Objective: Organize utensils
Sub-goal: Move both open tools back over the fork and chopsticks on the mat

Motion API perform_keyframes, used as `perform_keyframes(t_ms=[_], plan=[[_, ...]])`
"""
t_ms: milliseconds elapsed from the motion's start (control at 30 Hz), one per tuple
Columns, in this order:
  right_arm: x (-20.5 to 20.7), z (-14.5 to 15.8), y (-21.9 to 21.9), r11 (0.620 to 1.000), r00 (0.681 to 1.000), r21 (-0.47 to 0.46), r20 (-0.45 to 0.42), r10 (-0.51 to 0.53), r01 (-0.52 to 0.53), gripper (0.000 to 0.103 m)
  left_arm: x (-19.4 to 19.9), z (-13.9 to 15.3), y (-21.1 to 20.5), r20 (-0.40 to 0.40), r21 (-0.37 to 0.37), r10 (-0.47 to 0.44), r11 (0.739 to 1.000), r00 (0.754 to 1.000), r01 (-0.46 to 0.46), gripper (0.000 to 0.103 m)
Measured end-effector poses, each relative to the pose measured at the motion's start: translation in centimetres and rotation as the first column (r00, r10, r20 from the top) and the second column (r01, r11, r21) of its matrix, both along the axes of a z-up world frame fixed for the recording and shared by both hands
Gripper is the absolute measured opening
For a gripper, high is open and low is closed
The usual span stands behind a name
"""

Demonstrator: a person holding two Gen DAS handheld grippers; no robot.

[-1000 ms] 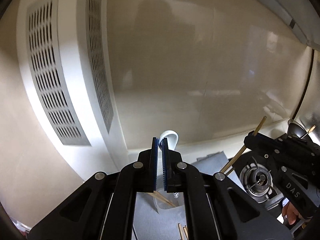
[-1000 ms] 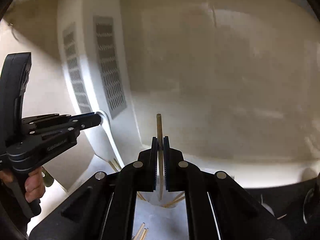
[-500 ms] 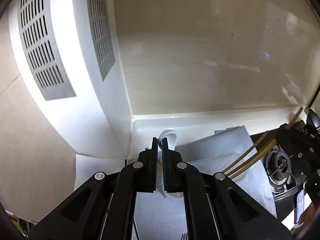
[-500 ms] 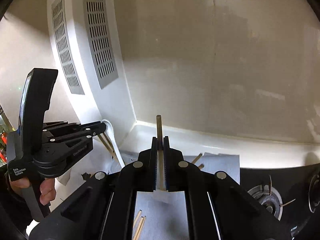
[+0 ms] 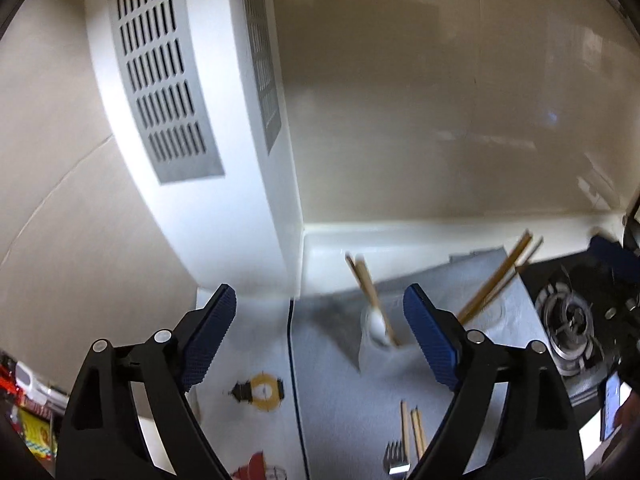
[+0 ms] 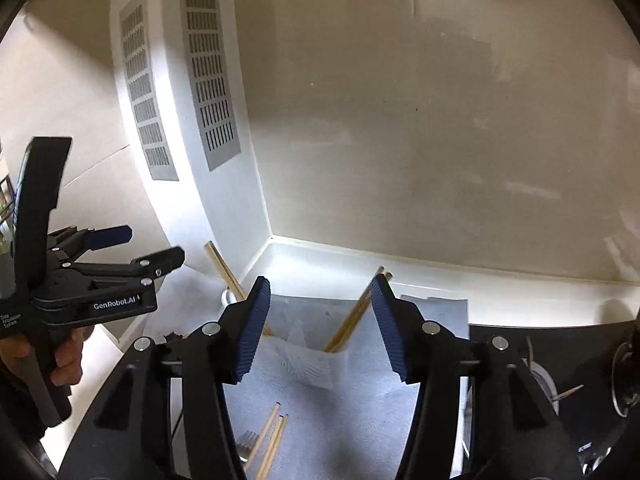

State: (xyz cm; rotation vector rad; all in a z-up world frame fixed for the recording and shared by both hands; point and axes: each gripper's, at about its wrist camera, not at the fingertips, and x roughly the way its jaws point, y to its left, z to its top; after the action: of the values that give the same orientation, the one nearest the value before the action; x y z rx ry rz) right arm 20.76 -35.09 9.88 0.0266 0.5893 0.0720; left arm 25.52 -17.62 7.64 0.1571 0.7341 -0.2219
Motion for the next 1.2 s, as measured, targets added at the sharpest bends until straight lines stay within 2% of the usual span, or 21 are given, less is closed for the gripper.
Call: perform_keyframes(t_ms=[100,233,433,600,800,1200], plan=[[-1.6,-0.9,0.5,1.0,0.999,-0.017,-0.029,0.014,-0.015,0.056,-1.2,-1.2,0.5,-0.051,0.003,0.0,1.0,0.999,0.0,0.083],[-3.2,-3.6,0.8,1.0,0.993,-0.001,-0.118,0.02,-0.02,0.056,-3.8,-3.8,1.2,-0.13,0.014,0.003,1.0,0.991,-0.001,0.083],[-4.6,-9.4,0.7,0.998,0.952,0.066,-0.307,0.001,0.02,0.056,-6.8,-8.0,1.9,-0.25,0.051,0.021,0.999,0.968,-0.008,0.083],[-6.1,-12.0,1.3,0.996,0.922,0.088,-0.387,0.021,0.014,0.056,-8.4,-10.6,2.1,-0.324,0.067,0.03,0.998,0.946,-0.009,0.083],[-7.2,-13.3,2.4,0.994,0.898,0.108,-0.436,0.056,-0.01,0.056,-9.7,-11.8,1.9,-0.361,0.092,0.023,0.996,0.932,0.011,0.083],[-8.0,-13.3,2.6,0.994,0.893,0.109,-0.446,0.055,-0.006,0.056,-10.4,-12.2,1.4,-0.365,0.125,0.011,0.991,0.931,0.038,0.083]])
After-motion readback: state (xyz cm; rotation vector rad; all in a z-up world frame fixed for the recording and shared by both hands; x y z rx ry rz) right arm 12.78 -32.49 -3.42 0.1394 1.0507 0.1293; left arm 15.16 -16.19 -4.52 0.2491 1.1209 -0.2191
